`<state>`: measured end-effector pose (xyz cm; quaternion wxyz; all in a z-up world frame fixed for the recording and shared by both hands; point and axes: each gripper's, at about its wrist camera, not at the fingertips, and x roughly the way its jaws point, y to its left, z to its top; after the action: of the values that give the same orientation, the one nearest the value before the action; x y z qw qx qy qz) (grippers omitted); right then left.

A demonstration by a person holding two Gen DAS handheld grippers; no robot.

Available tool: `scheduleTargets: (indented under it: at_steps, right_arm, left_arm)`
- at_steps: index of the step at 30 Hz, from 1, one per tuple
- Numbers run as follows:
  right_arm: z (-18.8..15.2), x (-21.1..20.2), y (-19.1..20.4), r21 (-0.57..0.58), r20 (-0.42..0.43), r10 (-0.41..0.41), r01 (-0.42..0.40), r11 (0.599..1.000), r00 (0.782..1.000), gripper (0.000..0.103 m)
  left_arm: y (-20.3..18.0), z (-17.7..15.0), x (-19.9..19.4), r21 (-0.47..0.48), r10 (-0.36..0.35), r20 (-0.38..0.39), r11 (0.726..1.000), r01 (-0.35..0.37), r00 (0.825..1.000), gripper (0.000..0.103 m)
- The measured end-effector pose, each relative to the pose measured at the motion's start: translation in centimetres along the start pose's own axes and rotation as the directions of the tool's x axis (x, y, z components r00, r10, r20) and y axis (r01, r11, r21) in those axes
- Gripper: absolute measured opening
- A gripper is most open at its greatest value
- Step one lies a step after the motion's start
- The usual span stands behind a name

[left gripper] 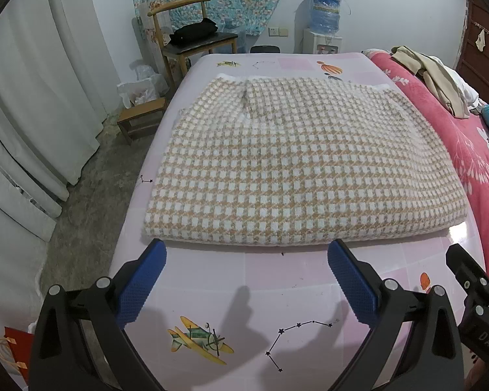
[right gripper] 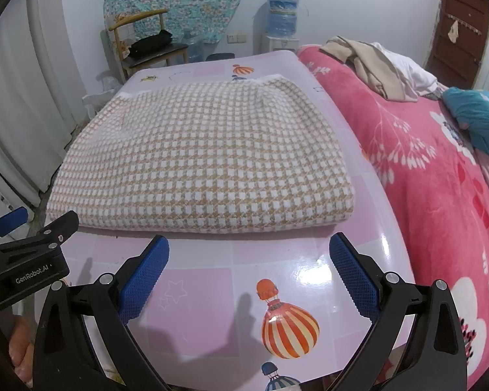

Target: Fold large clothes

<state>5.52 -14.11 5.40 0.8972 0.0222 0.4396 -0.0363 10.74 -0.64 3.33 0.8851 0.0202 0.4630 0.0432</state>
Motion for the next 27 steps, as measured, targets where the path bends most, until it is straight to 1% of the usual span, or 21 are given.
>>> scheduleTargets:
  at_steps: [27]
  right_arm:
    - [-0.04,0.44,0.05,0.025,-0.015,-0.013,0.013,1.000,1.000,0.095]
  left_arm:
    - [-0.14,-0.07,0.24,0.005,-0.006,-0.009,1.000,0.006,1.000,0.098]
